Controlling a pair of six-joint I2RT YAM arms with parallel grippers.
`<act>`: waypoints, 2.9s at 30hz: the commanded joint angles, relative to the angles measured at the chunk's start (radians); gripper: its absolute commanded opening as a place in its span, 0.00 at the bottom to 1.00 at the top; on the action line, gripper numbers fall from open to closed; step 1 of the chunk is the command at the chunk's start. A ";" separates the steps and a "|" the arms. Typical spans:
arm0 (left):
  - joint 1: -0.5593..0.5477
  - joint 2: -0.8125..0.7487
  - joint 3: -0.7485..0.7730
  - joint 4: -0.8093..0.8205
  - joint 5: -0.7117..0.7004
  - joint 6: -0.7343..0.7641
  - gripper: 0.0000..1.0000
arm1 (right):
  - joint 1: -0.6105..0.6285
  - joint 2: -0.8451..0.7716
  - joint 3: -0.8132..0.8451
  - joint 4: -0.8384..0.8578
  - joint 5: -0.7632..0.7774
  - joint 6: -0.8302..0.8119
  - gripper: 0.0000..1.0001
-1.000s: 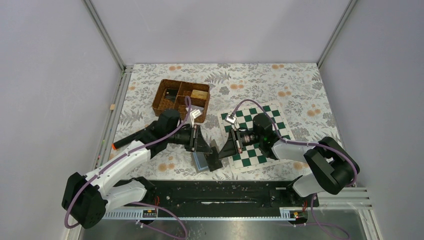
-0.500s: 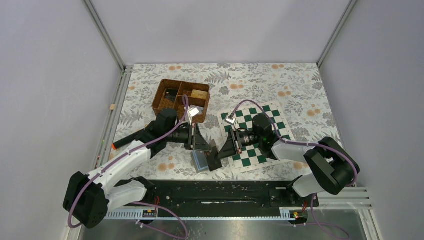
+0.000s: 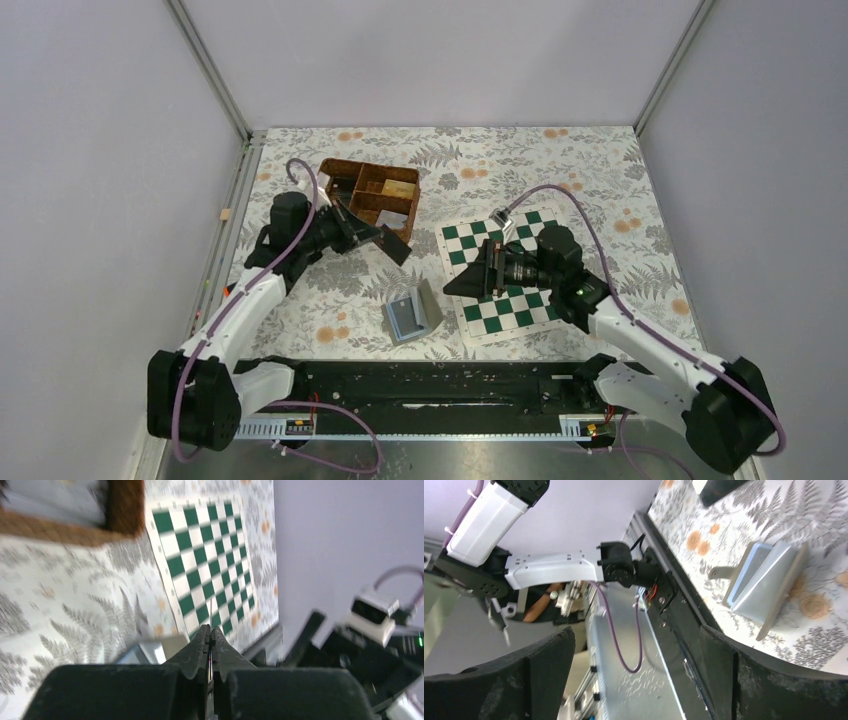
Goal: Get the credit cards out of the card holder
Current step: Place the credit card in the storage box.
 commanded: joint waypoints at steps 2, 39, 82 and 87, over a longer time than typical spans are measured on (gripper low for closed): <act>0.029 0.098 0.099 0.243 -0.248 -0.058 0.00 | -0.005 -0.137 0.053 -0.254 0.180 -0.099 0.99; -0.005 0.616 0.064 0.841 -0.455 -0.153 0.00 | -0.007 -0.175 0.106 -0.346 0.222 -0.168 1.00; 0.007 0.427 0.119 0.578 -0.483 -0.037 0.00 | -0.008 -0.117 0.124 -0.355 0.214 -0.190 0.99; 0.071 0.349 0.199 0.372 -0.527 0.020 0.00 | -0.009 -0.115 0.168 -0.451 0.214 -0.219 0.99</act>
